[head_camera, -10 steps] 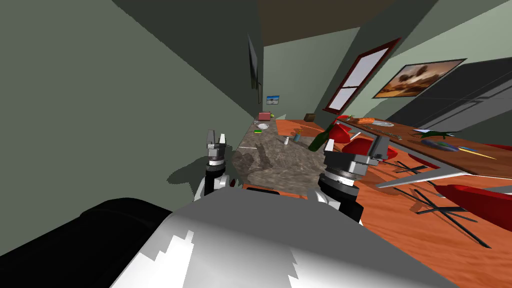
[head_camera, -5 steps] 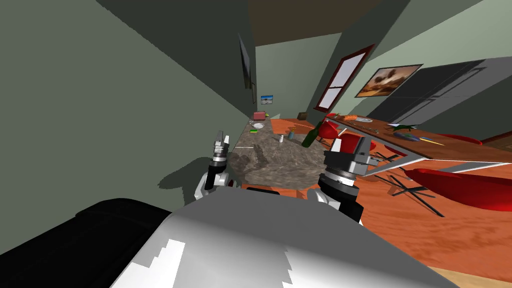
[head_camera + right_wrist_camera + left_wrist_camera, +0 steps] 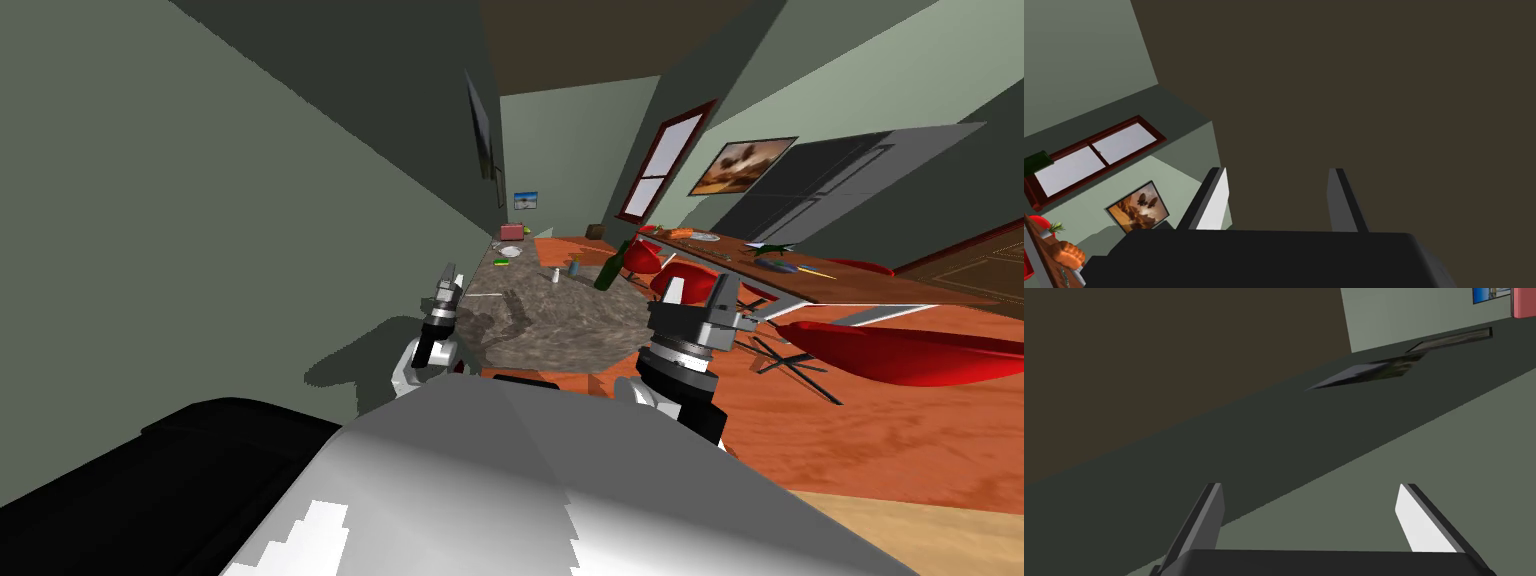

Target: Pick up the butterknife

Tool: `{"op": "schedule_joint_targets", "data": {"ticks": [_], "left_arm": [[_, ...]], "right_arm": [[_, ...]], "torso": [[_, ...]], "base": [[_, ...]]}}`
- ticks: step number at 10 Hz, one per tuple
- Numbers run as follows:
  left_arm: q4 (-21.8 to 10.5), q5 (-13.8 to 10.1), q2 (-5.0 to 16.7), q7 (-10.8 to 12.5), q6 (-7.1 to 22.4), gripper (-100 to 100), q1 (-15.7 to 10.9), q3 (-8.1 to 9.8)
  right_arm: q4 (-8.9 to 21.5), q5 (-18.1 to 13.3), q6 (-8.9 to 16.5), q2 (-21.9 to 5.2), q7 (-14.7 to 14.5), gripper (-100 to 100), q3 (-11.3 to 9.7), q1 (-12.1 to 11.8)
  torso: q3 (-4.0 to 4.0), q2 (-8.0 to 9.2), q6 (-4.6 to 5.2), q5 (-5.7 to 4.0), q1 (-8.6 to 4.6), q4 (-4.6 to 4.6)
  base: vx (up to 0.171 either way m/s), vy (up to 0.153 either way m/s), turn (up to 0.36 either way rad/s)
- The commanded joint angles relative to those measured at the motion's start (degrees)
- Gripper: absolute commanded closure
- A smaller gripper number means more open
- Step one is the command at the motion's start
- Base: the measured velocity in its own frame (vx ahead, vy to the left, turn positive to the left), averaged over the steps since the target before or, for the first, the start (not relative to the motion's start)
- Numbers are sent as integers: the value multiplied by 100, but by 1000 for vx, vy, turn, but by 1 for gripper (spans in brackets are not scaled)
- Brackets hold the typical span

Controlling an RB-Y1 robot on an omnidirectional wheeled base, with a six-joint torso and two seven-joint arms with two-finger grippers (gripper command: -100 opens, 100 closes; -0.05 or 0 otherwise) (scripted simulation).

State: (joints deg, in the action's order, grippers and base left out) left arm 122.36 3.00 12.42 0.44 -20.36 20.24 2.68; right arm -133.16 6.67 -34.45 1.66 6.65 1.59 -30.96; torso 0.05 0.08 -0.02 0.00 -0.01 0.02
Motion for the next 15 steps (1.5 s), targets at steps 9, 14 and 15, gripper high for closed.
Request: {"op": "schedule_joint_targets", "data": {"ticks": [9,14,15], "left_arm": [[-788,-295,765,218,1488,-100,-656,121],[-1243,-458,1141,318,2299,-100,-1007,169],[-1421,-545,1331,367,2528,-100,-1187,193]], "right_arm": [[0,0,0,0,0,0,0,1],[0,0,0,0,0,0,0,0],[0,0,0,0,0,0,0,0]], "torso": [[0,0,2,0,0,0],[-1,-2,3,0,0,0],[-1,-2,-2,0,0,0]], "base": [[-31,-8,-115],[-25,-11,-119],[-28,-20,-230]]}}
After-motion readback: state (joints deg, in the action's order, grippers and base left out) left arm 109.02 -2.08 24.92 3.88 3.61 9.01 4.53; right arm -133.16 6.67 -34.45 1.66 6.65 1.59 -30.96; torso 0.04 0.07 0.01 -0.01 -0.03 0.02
